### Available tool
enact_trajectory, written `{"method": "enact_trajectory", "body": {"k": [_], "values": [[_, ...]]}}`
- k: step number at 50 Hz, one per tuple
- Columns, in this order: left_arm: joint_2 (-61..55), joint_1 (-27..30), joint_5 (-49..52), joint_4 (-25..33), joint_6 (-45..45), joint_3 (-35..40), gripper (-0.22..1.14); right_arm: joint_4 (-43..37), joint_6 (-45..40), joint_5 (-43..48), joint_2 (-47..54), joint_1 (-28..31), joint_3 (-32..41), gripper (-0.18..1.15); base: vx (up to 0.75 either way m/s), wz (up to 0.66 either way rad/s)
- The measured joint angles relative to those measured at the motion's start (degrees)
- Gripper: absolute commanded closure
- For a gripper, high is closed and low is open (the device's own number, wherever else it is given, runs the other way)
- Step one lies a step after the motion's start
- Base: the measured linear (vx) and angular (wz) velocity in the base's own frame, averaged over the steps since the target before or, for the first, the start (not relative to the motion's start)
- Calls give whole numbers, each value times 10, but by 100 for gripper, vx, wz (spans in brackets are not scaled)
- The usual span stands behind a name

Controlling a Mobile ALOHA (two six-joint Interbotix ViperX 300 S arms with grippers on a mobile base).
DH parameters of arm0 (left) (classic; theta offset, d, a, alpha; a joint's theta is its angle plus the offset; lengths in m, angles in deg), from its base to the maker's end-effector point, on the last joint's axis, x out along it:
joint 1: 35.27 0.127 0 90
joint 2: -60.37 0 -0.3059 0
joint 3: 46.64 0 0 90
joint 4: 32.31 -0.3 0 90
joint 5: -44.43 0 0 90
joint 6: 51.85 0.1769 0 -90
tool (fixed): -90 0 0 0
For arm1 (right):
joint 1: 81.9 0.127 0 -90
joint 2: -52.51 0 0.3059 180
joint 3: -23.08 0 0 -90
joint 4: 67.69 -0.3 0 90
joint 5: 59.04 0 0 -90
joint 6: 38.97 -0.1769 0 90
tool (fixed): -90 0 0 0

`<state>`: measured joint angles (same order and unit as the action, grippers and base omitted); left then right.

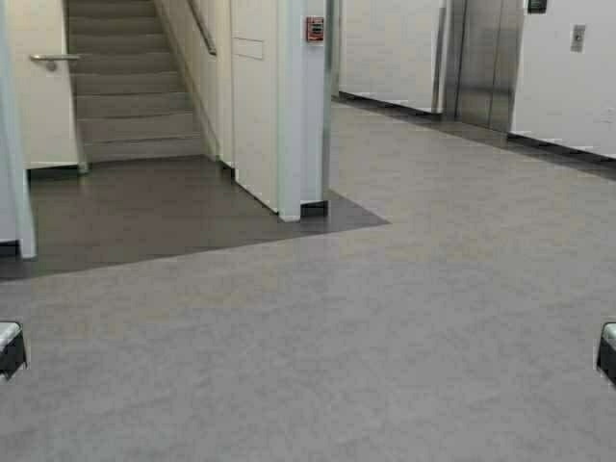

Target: Navigate to elevator, push the call button, then enter the elevator

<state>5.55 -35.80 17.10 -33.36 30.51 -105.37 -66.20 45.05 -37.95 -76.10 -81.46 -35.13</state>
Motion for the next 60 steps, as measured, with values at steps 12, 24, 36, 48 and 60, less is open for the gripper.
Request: {"method": "enact_trajectory", "body": {"k": [12, 24, 36, 48, 60], "values": [[-2, 0, 0, -1, -2, 0, 89, 0, 0, 0, -4, 0, -1, 92, 80, -4], [-3, 1, 0, -1, -1, 1, 89, 0, 0, 0, -9, 0, -2, 92, 81, -6], [3, 1, 0, -1, -3, 1, 89, 0, 1, 0, -4, 0, -2, 92, 79, -21], [14, 0, 0, -1, -1, 0, 89, 0, 0, 2, 11, 0, 1, 92, 78, -26], [12, 0, -1, -1, -4, 1, 89, 0, 0, 2, 1, 0, 2, 92, 75, -16]]}}
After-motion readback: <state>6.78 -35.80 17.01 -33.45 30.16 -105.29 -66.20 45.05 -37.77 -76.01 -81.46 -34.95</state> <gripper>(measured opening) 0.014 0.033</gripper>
